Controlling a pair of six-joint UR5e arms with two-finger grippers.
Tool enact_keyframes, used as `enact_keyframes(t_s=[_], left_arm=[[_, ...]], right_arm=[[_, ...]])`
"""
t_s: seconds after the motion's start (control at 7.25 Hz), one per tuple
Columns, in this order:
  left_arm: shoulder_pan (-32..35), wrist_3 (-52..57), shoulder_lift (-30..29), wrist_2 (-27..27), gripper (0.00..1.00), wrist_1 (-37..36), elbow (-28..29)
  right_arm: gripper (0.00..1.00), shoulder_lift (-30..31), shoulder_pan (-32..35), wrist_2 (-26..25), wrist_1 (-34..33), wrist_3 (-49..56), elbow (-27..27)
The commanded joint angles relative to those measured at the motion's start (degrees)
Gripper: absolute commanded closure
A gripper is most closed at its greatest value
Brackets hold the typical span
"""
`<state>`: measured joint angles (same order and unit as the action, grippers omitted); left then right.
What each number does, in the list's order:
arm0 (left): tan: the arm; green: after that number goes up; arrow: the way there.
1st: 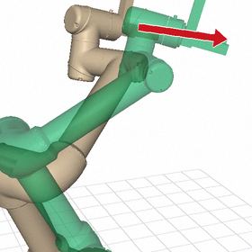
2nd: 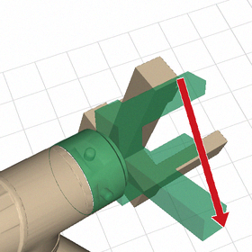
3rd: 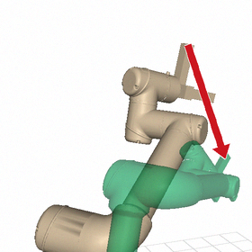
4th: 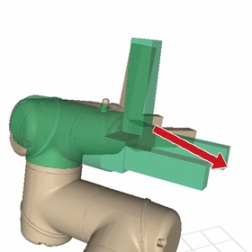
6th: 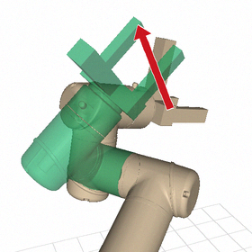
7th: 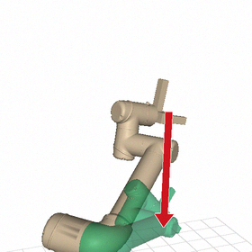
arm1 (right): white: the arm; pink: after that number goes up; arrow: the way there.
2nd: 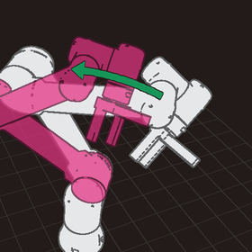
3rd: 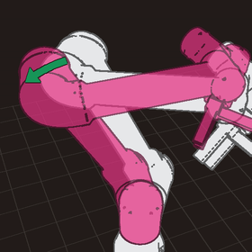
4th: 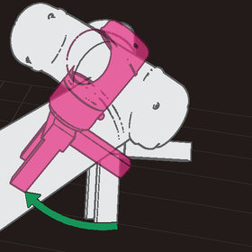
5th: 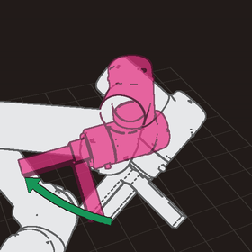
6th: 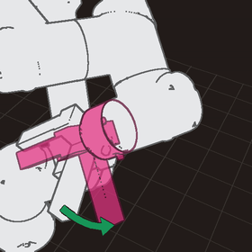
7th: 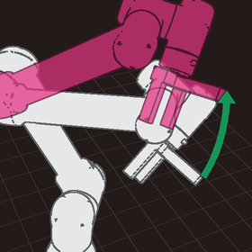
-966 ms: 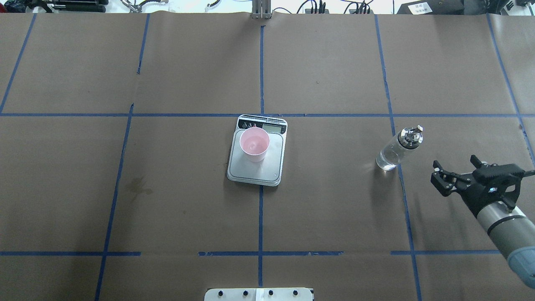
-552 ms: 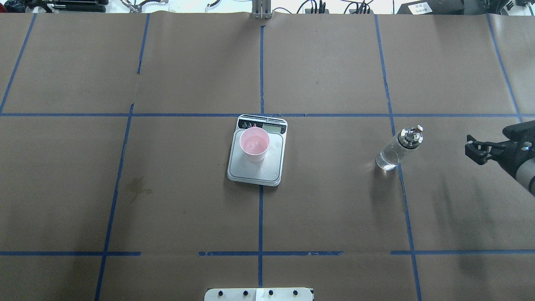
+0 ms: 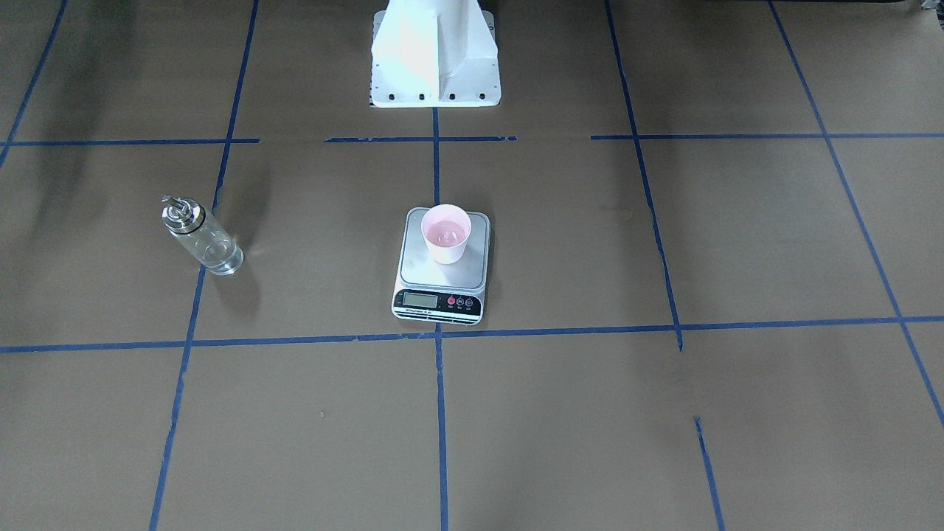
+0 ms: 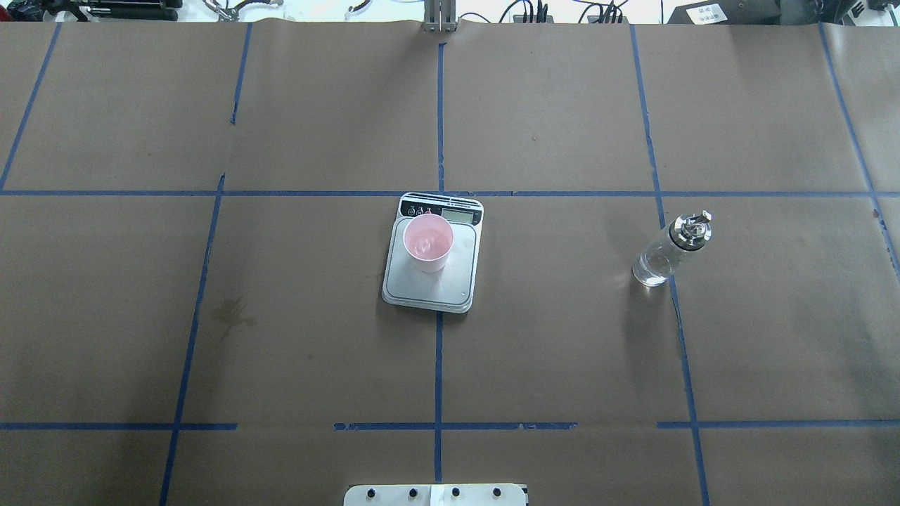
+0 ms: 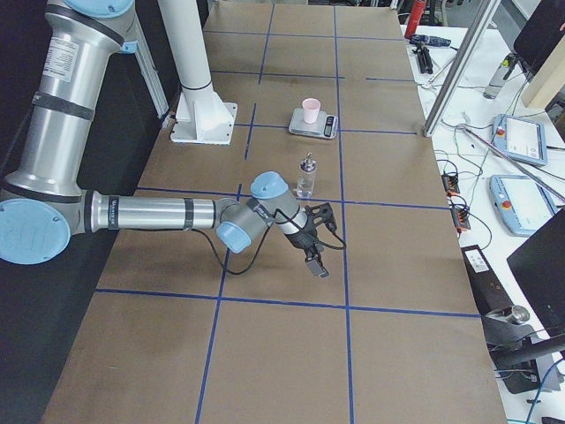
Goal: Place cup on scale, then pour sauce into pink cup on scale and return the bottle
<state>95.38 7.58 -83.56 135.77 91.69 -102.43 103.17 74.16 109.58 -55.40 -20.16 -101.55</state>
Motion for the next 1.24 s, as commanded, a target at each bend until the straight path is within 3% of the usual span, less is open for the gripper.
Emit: enact_keyframes(t_s=[0.0, 0.14, 0.28, 0.41, 1.1], left_arm=[[0.0, 0.1, 0.1, -0.1, 0.0, 0.0, 0.0], [0.0, 0.1, 0.1, -0.1, 0.0, 0.1, 0.1], [0.0, 0.1, 0.1, -0.1, 0.0, 0.1, 0.2], [0.0, 0.1, 0.1, -0.1, 0.0, 0.1, 0.2], [0.0, 0.1, 0.1, -0.1, 0.0, -0.5, 0.1]], right_arm=[[0.0, -5.1, 11.7, 15.0, -26.7, 10.7, -0.1], [0.0, -4.7, 12.4, 19.1, -28.5, 11.2, 0.1], [0.0, -4.2, 14.2, 26.9, -28.8, 11.2, 0.5], [0.0, -3.3, 15.2, 29.7, -31.5, 11.3, -0.2], [0.0, -2.2, 15.2, 25.3, -31.3, 11.3, 0.6]])
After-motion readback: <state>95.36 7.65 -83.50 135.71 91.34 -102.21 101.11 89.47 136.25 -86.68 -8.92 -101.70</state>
